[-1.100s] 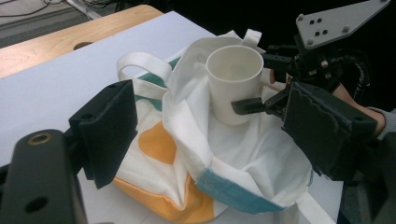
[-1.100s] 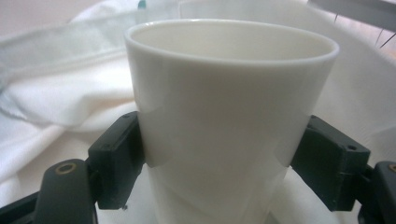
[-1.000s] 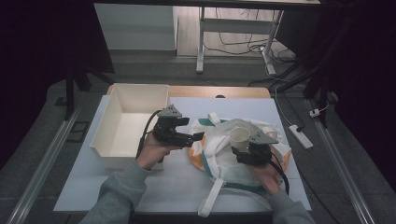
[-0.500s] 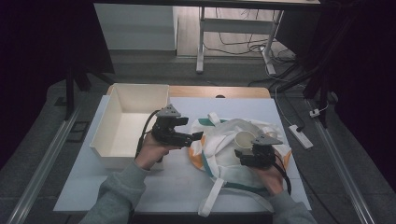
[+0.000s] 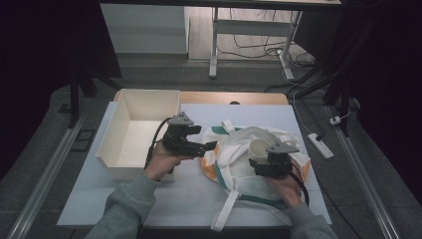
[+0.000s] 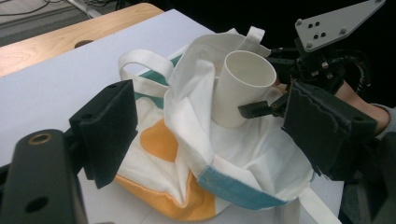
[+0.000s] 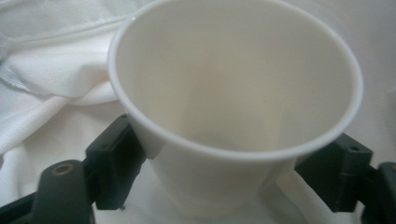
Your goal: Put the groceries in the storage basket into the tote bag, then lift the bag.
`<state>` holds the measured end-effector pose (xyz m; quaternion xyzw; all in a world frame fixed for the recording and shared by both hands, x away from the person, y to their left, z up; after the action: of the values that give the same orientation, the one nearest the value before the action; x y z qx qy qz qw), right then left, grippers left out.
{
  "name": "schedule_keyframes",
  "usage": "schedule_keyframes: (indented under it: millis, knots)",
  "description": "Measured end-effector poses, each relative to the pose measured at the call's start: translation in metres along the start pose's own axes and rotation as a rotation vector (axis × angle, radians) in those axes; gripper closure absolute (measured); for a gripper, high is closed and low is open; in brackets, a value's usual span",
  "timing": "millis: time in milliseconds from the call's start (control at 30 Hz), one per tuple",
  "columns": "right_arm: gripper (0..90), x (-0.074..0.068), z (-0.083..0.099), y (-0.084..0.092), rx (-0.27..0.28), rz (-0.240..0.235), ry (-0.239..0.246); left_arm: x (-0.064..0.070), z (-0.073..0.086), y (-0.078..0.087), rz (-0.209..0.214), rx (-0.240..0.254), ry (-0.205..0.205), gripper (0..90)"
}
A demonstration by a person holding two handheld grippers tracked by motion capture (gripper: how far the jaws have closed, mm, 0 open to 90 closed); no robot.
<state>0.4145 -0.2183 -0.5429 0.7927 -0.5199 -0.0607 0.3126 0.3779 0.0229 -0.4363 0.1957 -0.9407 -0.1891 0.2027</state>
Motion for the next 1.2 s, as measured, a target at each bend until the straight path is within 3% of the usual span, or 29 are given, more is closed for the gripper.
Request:
schedule_keyframes:
  millis: [267,433,667,1000,1200]
  knots:
    - [7.4,0.005,-0.004,0.019,0.032,-0.017,-0.030,-0.002,0.004,-0.004,-0.003,-0.027,-0.001,18.2]
    - [8.1,0.008,0.000,0.040,0.050,-0.010,-0.049,-0.003,0.008,-0.010,-0.016,-0.054,-0.009,18.3]
    - [12.3,0.023,0.005,0.062,0.070,-0.016,-0.083,0.001,0.010,-0.013,-0.012,-0.071,-0.024,18.2]
    - [15.7,0.042,0.007,0.073,0.074,0.000,-0.089,0.005,0.012,-0.021,-0.021,-0.099,-0.050,18.2]
    - [16.1,0.046,0.010,0.072,0.052,-0.009,-0.079,0.010,0.014,-0.026,-0.031,-0.118,-0.067,18.3]
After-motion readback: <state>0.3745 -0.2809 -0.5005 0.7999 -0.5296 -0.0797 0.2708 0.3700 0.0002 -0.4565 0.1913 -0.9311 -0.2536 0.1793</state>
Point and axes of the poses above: each handheld gripper's, and its own axes: y roughly backward along the jaws, z roughly out of its underside, x roughly to its right, the point moved 8 cm from there along -y, roughly forward along the jaws, and after that the axes turned 12 degrees about z, right-handed, at the moved point
